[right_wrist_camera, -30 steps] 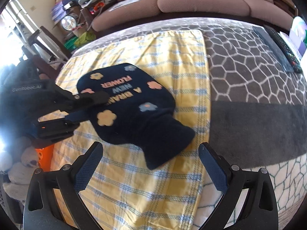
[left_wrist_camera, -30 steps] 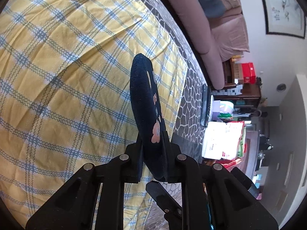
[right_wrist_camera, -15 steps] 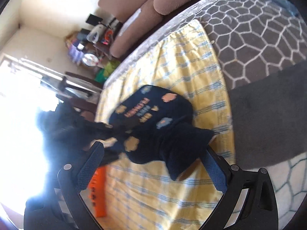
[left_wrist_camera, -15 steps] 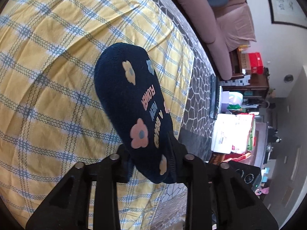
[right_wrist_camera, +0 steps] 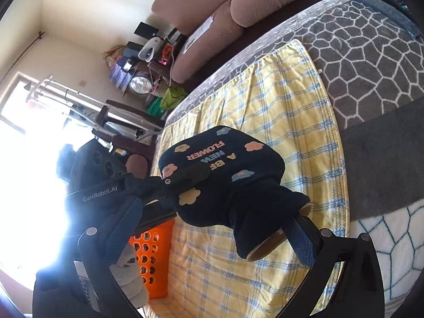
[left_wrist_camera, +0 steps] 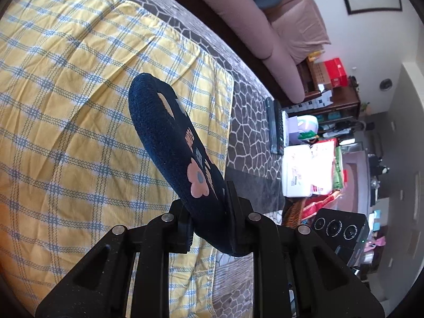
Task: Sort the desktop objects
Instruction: 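Lift the navy cover with the left gripper toward the orange basket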
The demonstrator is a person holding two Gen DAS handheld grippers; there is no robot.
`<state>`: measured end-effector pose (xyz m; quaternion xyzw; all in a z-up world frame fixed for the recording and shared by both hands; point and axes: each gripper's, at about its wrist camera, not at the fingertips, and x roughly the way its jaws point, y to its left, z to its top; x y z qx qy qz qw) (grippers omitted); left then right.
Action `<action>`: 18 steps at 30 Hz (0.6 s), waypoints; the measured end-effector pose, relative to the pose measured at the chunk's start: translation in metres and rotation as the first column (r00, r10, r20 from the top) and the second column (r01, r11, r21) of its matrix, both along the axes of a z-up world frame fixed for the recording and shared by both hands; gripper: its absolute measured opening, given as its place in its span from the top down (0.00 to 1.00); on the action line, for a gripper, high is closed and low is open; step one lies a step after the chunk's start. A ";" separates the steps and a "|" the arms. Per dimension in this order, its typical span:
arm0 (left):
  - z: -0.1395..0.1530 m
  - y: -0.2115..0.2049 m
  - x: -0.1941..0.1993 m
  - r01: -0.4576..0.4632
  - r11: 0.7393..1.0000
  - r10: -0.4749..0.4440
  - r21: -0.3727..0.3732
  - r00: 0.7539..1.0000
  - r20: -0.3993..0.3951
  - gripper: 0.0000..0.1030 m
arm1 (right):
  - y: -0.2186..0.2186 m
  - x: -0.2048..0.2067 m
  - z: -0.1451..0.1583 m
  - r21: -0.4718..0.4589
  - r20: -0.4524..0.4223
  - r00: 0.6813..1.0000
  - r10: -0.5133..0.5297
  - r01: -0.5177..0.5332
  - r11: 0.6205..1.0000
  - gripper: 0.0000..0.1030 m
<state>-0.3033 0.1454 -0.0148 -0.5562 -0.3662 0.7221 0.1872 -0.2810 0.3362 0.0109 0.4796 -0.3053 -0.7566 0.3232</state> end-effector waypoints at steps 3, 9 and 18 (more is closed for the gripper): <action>0.020 -0.009 0.012 0.002 1.000 -0.002 0.000 1.000 -0.021 0.82 | -0.004 0.009 0.013 -0.007 -0.010 1.000 0.009 -0.009 1.000 0.00; 0.068 -0.032 0.045 -0.004 1.000 0.005 0.017 0.997 -0.074 0.82 | -0.017 0.036 0.052 -0.023 -0.047 0.998 0.036 -0.037 0.999 0.00; 0.124 -0.104 0.110 -0.075 0.997 0.076 0.013 0.989 -0.128 0.81 | -0.080 0.091 0.115 0.003 -0.106 0.986 0.126 -0.127 0.992 0.00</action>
